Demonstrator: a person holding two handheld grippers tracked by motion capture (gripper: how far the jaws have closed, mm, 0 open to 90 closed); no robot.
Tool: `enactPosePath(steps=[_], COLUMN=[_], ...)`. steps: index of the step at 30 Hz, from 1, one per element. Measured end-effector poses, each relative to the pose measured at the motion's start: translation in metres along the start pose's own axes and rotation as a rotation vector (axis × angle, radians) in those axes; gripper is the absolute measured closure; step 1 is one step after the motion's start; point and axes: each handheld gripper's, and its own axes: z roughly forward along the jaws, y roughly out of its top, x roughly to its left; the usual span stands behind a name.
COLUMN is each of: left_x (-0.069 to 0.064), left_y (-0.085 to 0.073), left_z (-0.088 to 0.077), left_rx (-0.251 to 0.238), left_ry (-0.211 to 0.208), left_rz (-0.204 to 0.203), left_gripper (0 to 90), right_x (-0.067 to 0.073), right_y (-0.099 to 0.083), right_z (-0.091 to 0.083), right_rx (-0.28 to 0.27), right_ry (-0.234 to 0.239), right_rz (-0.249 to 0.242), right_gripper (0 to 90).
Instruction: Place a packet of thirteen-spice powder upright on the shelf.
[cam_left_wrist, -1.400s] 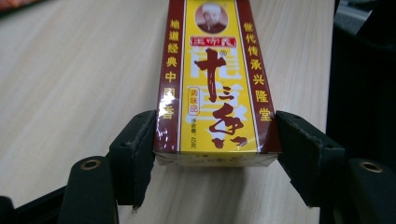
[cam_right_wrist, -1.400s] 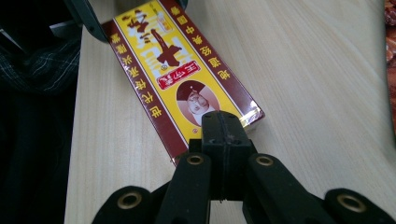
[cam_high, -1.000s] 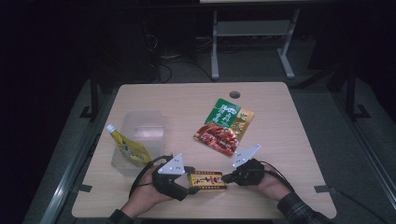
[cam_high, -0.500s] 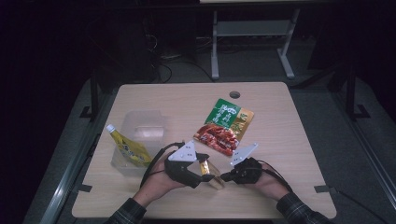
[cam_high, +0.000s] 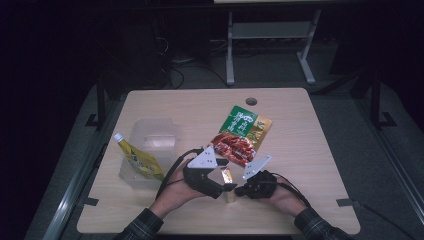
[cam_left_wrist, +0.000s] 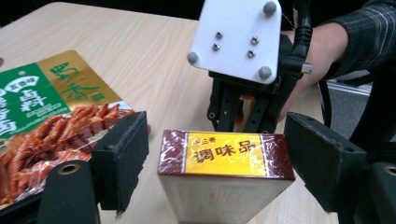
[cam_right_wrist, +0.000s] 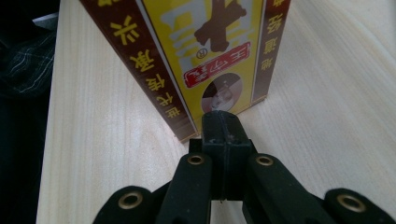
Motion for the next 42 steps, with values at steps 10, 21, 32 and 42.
enactPosePath(steps=[10,21,32,42], left_x=[-0.003,0.007,0.017,0.022], left_y=[-0.013,-0.044,-0.046,-0.046], left_z=[-0.039,0.002,0.022,0.025], left_rx=[-0.056,0.147,0.135,0.115], left_ry=[0.039,0.125,0.077,0.055], left_rz=[-0.026,-0.167,-0.193,-0.228], left_gripper=[35.3,89.5,89.5,89.5], right_x=[0.003,0.009,0.014,0.018], right_y=[-0.006,-0.006,0.000,0.006], right_z=[-0.006,-0.004,0.006,0.007], right_rx=[-0.010,-0.006,-0.016,-0.039], right_ry=[0.000,0.015,0.038,0.042], right_rz=[0.014,-0.011,-0.061,-0.062], right_gripper=[90.0,90.0,90.0,90.0])
